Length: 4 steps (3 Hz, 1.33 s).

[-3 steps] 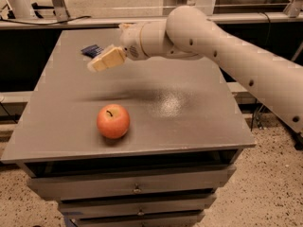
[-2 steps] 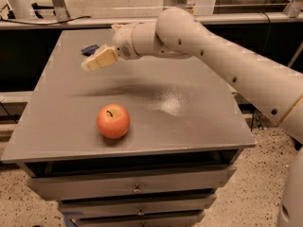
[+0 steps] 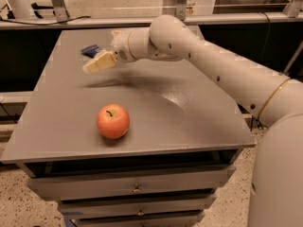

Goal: Move rxbar blueberry near apple

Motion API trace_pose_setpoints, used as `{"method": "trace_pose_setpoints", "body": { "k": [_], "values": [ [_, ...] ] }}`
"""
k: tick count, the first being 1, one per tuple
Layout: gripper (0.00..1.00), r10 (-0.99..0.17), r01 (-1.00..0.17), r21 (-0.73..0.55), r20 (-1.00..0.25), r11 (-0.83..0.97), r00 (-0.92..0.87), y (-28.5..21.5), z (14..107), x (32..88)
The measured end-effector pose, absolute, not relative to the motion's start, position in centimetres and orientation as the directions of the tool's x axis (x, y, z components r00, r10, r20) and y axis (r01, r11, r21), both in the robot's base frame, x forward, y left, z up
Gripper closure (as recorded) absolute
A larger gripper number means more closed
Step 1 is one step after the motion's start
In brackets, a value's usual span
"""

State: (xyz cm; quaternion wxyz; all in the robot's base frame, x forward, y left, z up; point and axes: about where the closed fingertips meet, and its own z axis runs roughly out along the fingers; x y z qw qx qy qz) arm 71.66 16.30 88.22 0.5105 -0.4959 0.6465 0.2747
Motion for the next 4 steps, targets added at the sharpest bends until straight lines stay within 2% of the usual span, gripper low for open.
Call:
{"method": "trace_pose_setpoints", "body": {
  "k": [3,4],
  "values": [
    [0.0,-0.35,-0.911,-0.105,-0.936,0.399,-0.045,16.2,84.6,75.3],
    [0.19,-0.348,-0.915,-0.096,-0.936,0.392,-0.051,17.2,84.0,75.9]
  ]
}}
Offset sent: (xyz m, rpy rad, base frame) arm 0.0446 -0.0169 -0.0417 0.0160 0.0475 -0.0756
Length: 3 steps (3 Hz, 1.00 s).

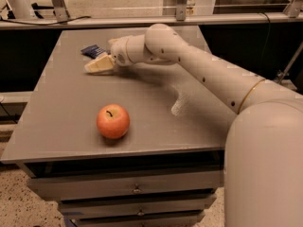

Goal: Move rxbar blueberry near apple

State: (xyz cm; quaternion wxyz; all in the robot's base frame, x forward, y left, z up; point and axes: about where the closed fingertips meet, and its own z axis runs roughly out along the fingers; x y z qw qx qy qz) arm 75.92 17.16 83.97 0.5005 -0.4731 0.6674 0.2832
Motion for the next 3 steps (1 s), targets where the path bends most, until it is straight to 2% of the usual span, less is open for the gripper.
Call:
{"method": "trace_pose_setpoints", "body": {
  "k": [3],
  "values": [
    [0.88,-0.337,-0.911,-0.063,-0.938,0.407,-0.086,17.1,83.12,75.99]
  ]
}}
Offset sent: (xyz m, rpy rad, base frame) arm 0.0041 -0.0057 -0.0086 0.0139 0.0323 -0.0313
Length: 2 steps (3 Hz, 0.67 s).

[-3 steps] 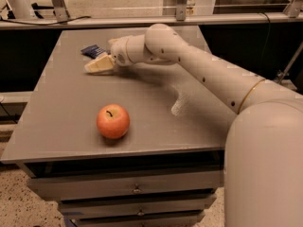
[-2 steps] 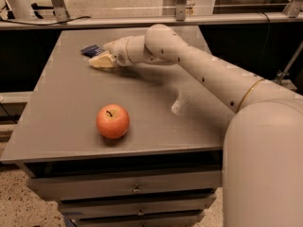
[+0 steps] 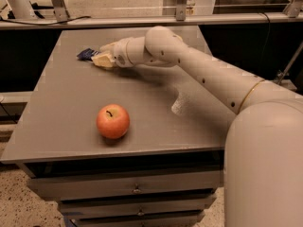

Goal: Move rxbar blueberry near apple

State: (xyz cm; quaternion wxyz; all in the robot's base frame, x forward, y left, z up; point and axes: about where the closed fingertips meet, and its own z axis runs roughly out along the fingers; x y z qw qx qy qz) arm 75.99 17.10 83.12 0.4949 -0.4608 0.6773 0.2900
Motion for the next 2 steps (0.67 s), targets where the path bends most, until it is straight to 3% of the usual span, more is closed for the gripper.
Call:
{"method": "trace_pose_setpoints", "body": {
  "k": [1,2],
  "values": [
    [1.0,-0.33,-0.915,-0.063,-0.941,0.398,-0.079,16.0,84.9,75.3],
    [1.0,-0.331,-0.92,-0.079,-0.942,0.383,-0.058,13.0,88.4,73.2]
  ]
}}
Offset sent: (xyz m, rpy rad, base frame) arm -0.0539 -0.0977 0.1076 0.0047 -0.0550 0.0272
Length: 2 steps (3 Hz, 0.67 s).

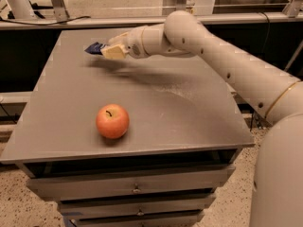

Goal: Move rxbar blueberry near apple

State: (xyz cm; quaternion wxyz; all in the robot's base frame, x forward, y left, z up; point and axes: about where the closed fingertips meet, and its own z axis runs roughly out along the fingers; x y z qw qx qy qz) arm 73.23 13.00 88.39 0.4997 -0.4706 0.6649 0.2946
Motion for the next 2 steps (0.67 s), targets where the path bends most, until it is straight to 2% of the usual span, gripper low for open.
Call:
{"method": "trace_pose_setpoints", "body": {
  "k": [2],
  "values": [
    [1.0,-0.354,-0.929,-0.088,-0.934,0.36,-0.049,5.4,91.0,64.7]
  ]
}}
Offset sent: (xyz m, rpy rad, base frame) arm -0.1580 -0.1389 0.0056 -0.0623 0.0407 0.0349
